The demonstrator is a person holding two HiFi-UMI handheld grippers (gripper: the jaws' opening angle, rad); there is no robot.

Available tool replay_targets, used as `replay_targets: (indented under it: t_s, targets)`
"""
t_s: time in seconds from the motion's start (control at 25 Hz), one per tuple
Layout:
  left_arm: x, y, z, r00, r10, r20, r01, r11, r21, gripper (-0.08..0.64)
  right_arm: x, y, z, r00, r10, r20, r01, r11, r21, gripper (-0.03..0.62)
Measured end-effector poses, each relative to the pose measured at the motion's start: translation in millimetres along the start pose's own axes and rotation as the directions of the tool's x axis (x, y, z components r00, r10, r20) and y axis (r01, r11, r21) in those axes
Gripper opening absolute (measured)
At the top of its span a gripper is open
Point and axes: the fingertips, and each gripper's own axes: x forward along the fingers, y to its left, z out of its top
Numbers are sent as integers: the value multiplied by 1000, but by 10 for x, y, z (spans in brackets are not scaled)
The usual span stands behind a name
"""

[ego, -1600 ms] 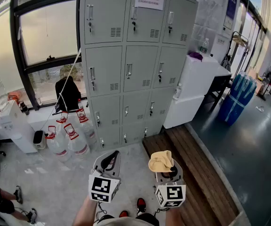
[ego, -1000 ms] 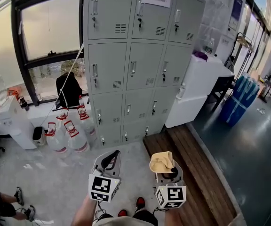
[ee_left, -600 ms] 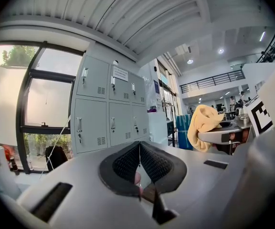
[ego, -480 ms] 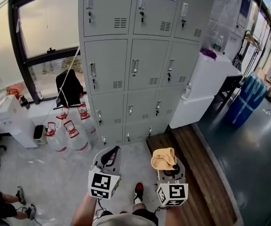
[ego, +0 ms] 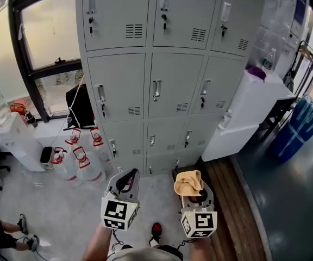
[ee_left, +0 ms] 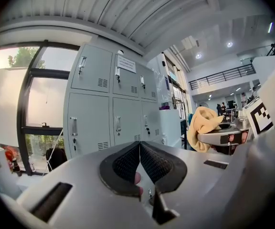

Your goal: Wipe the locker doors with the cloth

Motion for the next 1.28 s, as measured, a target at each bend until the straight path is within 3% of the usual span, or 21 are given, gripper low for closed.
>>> replay_targets:
  t_s: [0.56,1.28]
  targets:
    - [1089,186,153,996,86,-9,-86,996,-5,23,1105,-633,56,996,93,5,-93,996,-1,179]
    - [1652,490,266,987,158,7,-158,987,-9,23,1810,-786,103,985,173,24,-172,985,-13,179]
